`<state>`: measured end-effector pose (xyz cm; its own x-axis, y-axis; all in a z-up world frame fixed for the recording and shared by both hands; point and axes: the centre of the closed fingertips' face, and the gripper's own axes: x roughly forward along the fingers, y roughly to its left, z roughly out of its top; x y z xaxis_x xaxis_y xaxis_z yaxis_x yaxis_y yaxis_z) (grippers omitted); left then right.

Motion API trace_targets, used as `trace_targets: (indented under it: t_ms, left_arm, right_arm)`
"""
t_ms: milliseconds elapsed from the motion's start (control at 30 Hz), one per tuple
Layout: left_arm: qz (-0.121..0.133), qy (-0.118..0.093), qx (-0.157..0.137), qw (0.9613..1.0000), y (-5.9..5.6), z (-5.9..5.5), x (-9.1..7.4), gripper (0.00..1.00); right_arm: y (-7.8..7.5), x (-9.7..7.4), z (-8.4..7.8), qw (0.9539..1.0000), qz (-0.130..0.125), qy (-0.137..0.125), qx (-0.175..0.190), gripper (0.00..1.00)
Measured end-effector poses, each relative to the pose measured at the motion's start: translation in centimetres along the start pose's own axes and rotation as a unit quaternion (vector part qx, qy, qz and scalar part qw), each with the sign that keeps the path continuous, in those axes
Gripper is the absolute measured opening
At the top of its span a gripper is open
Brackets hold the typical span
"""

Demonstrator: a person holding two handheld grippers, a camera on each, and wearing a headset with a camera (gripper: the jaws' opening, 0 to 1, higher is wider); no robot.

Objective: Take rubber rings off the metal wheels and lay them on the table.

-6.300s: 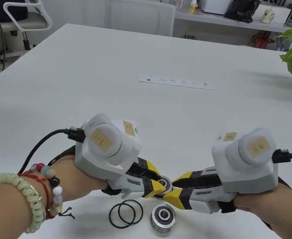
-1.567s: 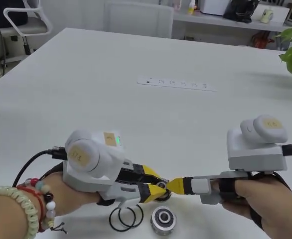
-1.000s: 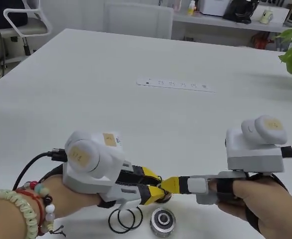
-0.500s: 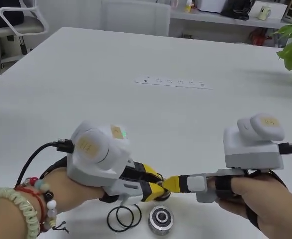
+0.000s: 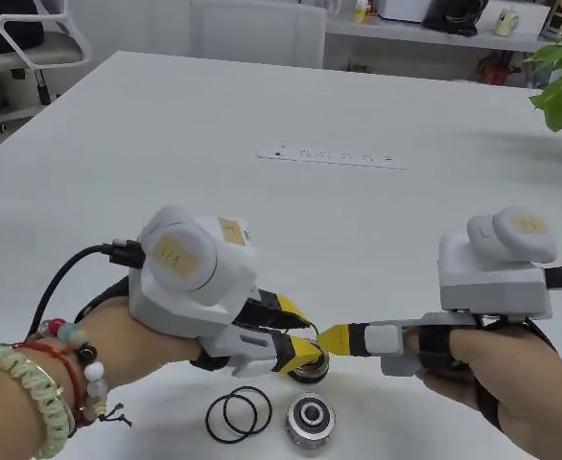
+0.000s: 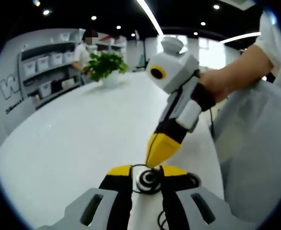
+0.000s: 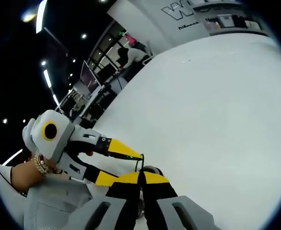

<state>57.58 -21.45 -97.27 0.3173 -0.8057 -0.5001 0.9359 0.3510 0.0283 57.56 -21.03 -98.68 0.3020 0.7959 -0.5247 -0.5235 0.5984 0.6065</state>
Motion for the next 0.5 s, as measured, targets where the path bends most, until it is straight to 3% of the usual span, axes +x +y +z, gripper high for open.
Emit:
trace_targets:
  t_ms: [200,400,500]
  left_arm:
    - [0.007,-0.006,0.016,0.9998,0.1,1.0,-0.9,0.25]
    - [-0.006,-0.037,0.036,0.9986,-0.6,3.4,-2.2,0.31]
    - [-0.012,-0.038,0.03,0.9988,-0.6,4.1,-2.9,0.34]
  right_arm:
    - [0.1,-0.2,0.7,0.9999,0.004,-0.013,0.003,0.0]
    - [0.2,-0.6,1.2,0.9997,0.004,-0.023,0.01,0.0]
    - [0.6,-0.8,1.5,0.9995,0.006,-0.03,0.009,0.0]
